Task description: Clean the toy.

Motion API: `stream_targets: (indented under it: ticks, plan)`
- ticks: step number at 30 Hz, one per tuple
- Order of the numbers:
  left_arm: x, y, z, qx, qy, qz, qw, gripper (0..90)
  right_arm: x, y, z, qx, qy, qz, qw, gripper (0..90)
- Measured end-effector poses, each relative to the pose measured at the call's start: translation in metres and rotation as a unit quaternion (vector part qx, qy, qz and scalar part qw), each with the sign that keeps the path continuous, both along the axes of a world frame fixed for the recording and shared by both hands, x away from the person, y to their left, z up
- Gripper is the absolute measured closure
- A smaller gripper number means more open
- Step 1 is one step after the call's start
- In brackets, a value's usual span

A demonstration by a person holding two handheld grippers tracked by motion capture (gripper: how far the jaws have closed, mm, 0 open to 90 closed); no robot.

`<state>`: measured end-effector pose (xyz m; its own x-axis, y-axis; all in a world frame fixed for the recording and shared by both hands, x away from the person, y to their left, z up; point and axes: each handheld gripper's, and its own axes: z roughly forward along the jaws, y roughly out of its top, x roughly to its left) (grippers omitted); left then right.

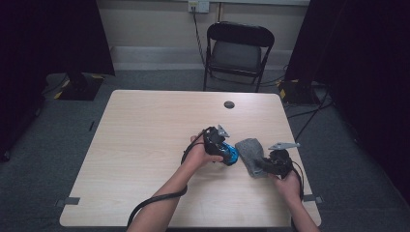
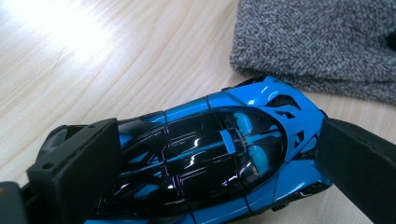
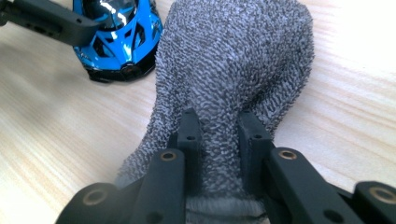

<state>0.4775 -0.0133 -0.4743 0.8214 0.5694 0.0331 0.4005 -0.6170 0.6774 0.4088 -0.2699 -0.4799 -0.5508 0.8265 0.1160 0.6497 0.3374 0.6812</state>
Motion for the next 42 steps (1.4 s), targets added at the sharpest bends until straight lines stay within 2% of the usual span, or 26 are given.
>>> stream_targets:
  ticks: [5,8,9,16,20,23,25,26,27,32,33,34,37,42]
  plan:
    - [0.0,0.002,0.001,0.004,-0.006,0.002,1.0,5.6,-0.004,0.009,0.001,-0.012,0.009,0.02,0.9997,74.9]
    - [0.0,0.003,0.002,0.003,-0.009,0.002,1.0,8.0,-0.006,0.012,0.001,-0.011,0.013,0.028,0.9995,75.1]
    - [-0.001,0.003,0.002,0.003,-0.009,0.004,0.9999,9.0,-0.007,0.014,0.002,-0.011,0.015,0.038,0.9991,75.1]
    - [-0.001,0.002,0.002,0.002,-0.009,0.006,0.9999,9.1,-0.015,0.022,0.003,-0.013,0.024,0.062,0.9977,75.2]
    - [-0.002,0.001,0.002,0.005,-0.01,0.006,0.9999,9.0,-0.022,0.028,0.003,-0.004,0.036,0.081,0.996,75.4]
    - [-0.002,0.001,0.002,0.007,-0.01,0.005,0.9999,9.0,-0.027,0.034,0.004,0.003,0.045,0.098,0.9942,75.5]
    - [-0.002,0.001,0.002,0.006,-0.009,0.006,0.9999,9.0,-0.031,0.039,0.003,0.016,0.056,0.113,0.9919,75.6]
    - [-0.002,0.001,0.002,0.006,-0.009,0.005,0.9999,9.0,-0.031,0.039,0.003,0.016,0.056,0.113,0.9919,75.6]
    - [-0.002,0.001,0.002,0.005,-0.009,0.006,0.9999,9.0,-0.034,0.044,0.003,0.024,0.062,0.125,0.99,75.6]
    - [-0.002,0.001,0.002,0.002,-0.009,0.007,0.9999,9.0,-0.038,0.053,0.003,0.03,0.068,0.142,0.987,75.7]
    - [-0.003,0.002,0.002,0.002,-0.01,0.006,0.9999,9.0,-0.039,0.057,0.002,0.035,0.072,0.153,0.985,75.6]
    - [-0.003,0.002,0.002,0.002,-0.01,0.006,0.9999,9.0,-0.039,0.057,0.002,0.035,0.072,0.153,0.985,75.6]
    - [-0.003,0.002,0.002,0.001,-0.009,0.005,0.9999,9.0,-0.042,0.066,0.001,0.043,0.074,0.172,0.9813,75.6]
    - [-0.002,0.003,0.002,0.001,-0.008,0.005,1.0,9.4,-0.043,0.071,0.002,0.05,0.076,0.186,0.9783,75.5]
